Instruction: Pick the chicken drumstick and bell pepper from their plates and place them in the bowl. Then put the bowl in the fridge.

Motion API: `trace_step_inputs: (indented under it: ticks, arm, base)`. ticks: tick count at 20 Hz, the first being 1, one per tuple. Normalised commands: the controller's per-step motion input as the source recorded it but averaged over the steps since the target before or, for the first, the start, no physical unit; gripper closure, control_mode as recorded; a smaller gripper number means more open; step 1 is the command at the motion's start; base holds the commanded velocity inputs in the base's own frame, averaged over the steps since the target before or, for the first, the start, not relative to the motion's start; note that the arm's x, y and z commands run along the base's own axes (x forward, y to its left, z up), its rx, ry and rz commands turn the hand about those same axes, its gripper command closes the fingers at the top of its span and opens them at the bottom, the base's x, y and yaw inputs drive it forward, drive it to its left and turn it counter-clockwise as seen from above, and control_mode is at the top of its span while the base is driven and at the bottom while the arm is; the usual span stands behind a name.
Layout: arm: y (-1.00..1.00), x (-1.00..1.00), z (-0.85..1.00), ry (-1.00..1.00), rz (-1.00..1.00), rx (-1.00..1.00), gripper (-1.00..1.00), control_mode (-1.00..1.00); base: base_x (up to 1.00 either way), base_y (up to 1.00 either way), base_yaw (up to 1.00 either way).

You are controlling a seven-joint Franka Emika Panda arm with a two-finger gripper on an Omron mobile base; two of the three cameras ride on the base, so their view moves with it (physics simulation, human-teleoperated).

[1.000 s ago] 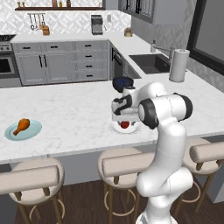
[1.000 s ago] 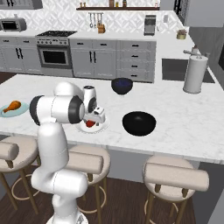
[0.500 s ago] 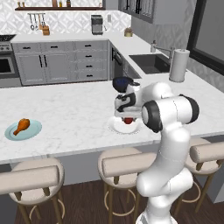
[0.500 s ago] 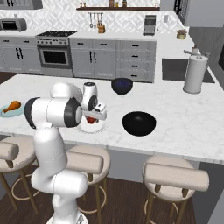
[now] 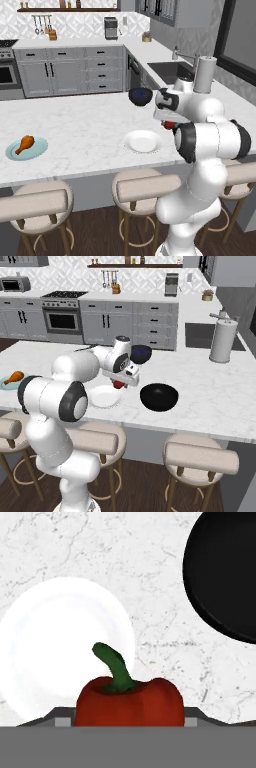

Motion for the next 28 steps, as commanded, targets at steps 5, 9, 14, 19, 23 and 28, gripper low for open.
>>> trace_step_inputs:
  ticks: [5, 9, 14, 19, 23, 28]
  arm:
    - [-1.0, -0.23, 0.33, 0.24, -0.06, 0.02, 1.0, -1.0]
    - [-1.0, -0.02, -0.45, 0.13, -0.13, 0.0, 1.0, -1.0]
    - [-0.83, 0.03, -0.83, 0.02, -0.16, -0.05, 1.0, -1.0]
    - [-0.31, 0.39, -0.44, 0.02, -0.07, -0.04, 1.0, -1.0]
    - [-0.08, 0.75, 0.05, 0.08, 0.0, 0.03, 1.0, -1.0]
    - [-0.02, 0.8, -0.08, 0.06, 0.0, 0.01, 1.0, -1.0]
  base:
    - [0.0, 0.0, 0.0]
    - [0.0, 0.0, 0.0]
    - [0.0, 0.0, 0.0]
    - [0.0, 0.0, 0.0]
    - [0.0, 0.0, 0.0]
    - [0.0, 0.0, 0.0]
